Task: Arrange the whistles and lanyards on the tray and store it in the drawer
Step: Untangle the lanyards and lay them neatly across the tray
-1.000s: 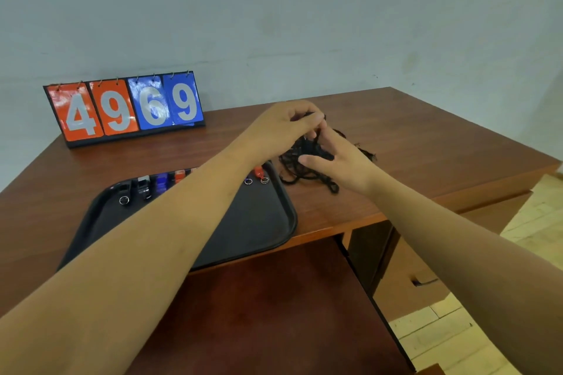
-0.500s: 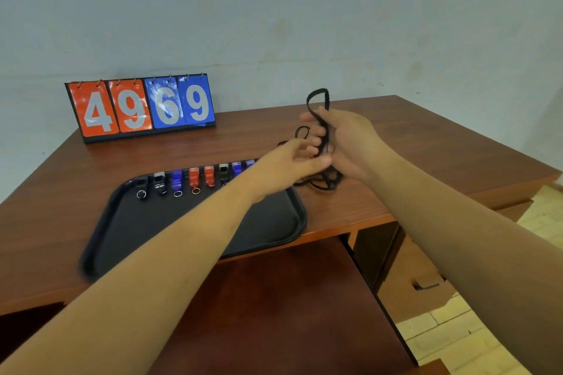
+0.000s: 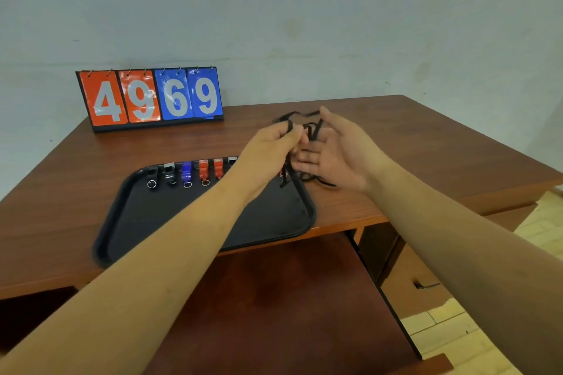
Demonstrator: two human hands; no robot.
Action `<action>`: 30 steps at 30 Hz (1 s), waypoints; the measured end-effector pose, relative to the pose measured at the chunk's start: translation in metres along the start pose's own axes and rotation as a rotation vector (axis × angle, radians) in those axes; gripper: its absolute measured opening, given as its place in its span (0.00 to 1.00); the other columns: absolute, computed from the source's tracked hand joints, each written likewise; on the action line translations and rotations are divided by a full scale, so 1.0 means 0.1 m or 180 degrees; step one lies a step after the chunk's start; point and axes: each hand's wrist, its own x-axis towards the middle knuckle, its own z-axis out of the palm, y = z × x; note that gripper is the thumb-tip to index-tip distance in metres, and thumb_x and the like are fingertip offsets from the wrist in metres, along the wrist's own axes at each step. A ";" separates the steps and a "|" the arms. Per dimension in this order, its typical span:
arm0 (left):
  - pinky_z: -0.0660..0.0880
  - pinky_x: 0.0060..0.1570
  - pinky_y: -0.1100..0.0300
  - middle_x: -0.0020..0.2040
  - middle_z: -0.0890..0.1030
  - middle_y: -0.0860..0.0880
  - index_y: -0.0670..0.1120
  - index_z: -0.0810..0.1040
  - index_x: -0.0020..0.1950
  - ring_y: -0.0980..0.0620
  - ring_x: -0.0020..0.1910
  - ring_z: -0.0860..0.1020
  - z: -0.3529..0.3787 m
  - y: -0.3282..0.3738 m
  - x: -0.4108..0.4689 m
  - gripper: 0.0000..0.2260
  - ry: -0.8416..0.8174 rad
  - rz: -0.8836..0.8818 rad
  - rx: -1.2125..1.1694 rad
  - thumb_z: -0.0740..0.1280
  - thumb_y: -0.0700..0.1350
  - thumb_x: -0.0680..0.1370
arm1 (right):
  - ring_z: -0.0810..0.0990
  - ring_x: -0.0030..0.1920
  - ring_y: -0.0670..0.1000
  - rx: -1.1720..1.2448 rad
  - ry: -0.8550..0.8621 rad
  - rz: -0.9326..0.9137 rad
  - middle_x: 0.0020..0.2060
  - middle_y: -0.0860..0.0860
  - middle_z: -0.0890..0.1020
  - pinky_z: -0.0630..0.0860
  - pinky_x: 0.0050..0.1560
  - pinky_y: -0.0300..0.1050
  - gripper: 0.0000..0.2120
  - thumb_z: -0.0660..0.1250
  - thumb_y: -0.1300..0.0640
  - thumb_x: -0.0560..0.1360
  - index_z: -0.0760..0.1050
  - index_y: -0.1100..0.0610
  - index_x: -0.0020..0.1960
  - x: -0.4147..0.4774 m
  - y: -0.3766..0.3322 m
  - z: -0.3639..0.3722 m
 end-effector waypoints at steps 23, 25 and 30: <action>0.81 0.45 0.64 0.54 0.84 0.45 0.45 0.69 0.64 0.52 0.46 0.86 -1.11 -0.18 -0.64 0.09 0.0990 -0.0585 0.0099 0.54 0.42 0.85 | 0.60 0.26 0.47 -0.2867 -0.0603 0.0159 0.27 0.49 0.66 0.59 0.26 0.39 0.13 0.59 0.54 0.85 0.78 0.60 0.51 -0.03 0.08 0.55; 0.80 0.42 0.65 0.54 0.84 0.49 0.49 0.69 0.67 0.53 0.43 0.85 -1.21 -0.24 -0.74 0.12 0.0718 -0.0468 0.0861 0.53 0.47 0.86 | 0.62 0.25 0.47 -0.3187 -0.0596 0.0188 0.26 0.49 0.69 0.61 0.26 0.38 0.14 0.59 0.54 0.84 0.80 0.61 0.51 -0.02 0.07 0.53; 0.77 0.47 0.55 0.50 0.80 0.50 0.48 0.74 0.57 0.52 0.47 0.80 -1.52 -0.26 -0.88 0.20 0.1045 -0.0221 0.2620 0.48 0.59 0.84 | 0.73 0.27 0.46 -0.4056 -0.0617 0.0551 0.30 0.49 0.81 0.74 0.33 0.39 0.17 0.59 0.49 0.84 0.82 0.58 0.53 -0.03 0.06 0.42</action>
